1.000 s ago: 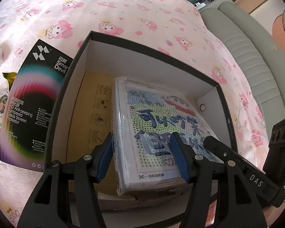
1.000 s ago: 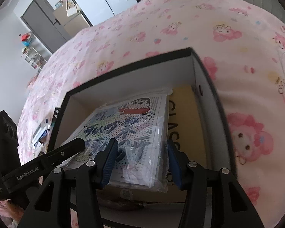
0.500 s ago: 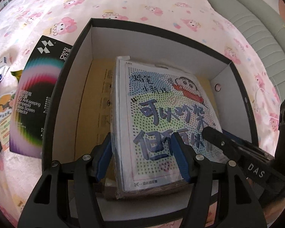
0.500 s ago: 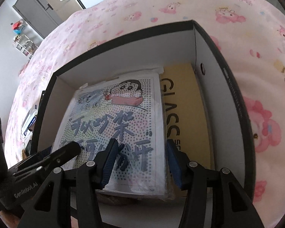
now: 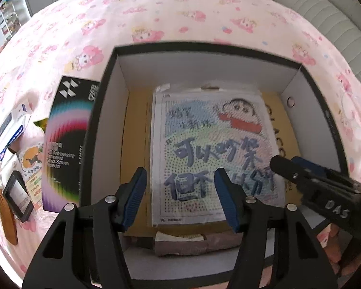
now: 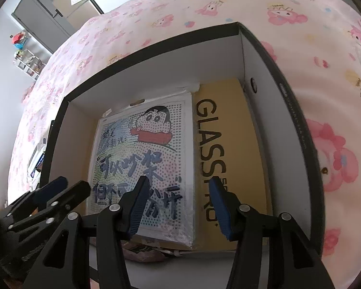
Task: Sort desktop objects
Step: 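Lower the kit upright against the box wall and open the left tool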
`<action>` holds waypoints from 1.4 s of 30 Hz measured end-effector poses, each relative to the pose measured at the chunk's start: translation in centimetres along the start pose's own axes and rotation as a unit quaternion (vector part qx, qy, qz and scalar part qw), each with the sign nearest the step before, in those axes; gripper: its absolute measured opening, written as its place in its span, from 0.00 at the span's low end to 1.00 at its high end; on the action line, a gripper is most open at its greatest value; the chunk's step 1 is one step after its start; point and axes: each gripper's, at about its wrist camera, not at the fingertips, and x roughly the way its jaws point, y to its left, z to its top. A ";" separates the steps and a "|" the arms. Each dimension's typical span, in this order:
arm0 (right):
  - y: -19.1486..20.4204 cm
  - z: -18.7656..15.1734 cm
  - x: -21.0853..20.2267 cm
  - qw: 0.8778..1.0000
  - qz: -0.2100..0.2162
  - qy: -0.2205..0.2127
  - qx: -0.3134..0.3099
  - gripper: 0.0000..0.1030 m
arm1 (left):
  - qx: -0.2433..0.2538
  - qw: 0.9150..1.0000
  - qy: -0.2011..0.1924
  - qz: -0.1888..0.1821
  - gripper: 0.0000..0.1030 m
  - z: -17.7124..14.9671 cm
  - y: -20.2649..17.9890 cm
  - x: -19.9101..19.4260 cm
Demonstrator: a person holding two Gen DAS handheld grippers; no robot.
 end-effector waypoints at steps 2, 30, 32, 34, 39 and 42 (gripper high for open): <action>0.1 0.1 0.2 1.000 0.007 0.007 0.004 0.47 | 0.017 1.000 0.011 0.006 0.49 0.0 -0.4 0.8; -2.3 3.4 2.8 0.993 0.034 0.082 0.075 0.61 | 0.038 0.999 -0.001 -0.001 0.46 0.5 0.2 -0.4; -2.1 3.4 2.9 0.993 0.042 0.087 0.071 0.65 | 0.039 0.999 -0.001 -0.002 0.46 0.6 0.3 -0.3; -1.9 3.5 2.8 0.992 0.054 0.091 0.070 0.67 | 0.041 0.999 0.000 -0.003 0.46 0.6 0.4 -0.2; -1.2 3.5 3.2 0.987 0.097 0.110 0.067 0.69 | 0.041 0.999 0.002 -0.002 0.46 0.7 0.5 -0.1; -0.5 3.5 2.9 0.992 0.069 0.103 0.028 0.69 | 0.038 0.999 0.004 0.002 0.46 0.5 0.6 -0.1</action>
